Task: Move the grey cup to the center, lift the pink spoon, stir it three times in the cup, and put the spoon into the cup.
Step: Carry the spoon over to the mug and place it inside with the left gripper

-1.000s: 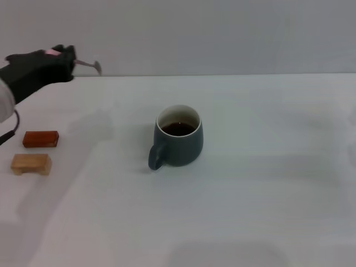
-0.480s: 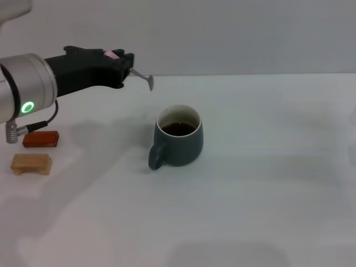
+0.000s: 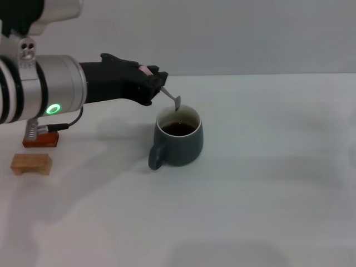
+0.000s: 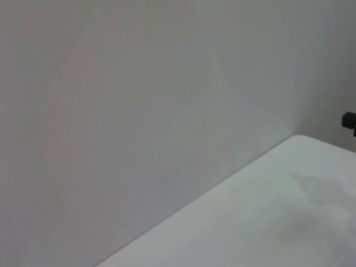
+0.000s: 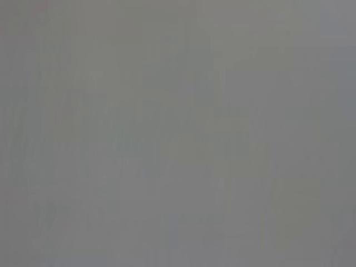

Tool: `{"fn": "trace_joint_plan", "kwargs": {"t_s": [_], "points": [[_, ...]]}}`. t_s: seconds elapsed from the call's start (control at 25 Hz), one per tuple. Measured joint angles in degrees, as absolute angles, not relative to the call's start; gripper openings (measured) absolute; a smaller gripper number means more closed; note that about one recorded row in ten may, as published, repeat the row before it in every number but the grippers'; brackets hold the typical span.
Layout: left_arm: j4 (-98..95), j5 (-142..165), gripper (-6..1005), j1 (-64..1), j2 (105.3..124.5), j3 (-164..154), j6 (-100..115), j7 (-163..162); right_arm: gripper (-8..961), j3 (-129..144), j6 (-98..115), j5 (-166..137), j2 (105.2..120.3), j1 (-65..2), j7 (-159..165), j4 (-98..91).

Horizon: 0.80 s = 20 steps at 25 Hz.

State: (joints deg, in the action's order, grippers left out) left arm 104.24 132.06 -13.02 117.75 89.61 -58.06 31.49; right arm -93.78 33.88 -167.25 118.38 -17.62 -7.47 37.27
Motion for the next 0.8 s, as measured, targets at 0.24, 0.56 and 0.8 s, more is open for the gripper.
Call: {"fn": "trace_joint_plan", "kwargs": {"t_s": [0.24,0.56,0.8], "points": [[101.15,132.28,145,-15.34,117.78,89.73,-58.26,32.67,21,-93.37,33.90,-167.25,118.72,-14.97,-7.47,39.51],[93.61,132.36,145,-19.77,117.89,90.97,-57.69,35.12,21,-92.43,33.83,-167.21,118.99,-10.79,-7.47,42.70],[86.81,132.45,144,-23.70,117.89,92.07,-57.52,37.83,21,-91.51,33.83,-166.99,119.15,-8.50,-7.47,44.14]]}}
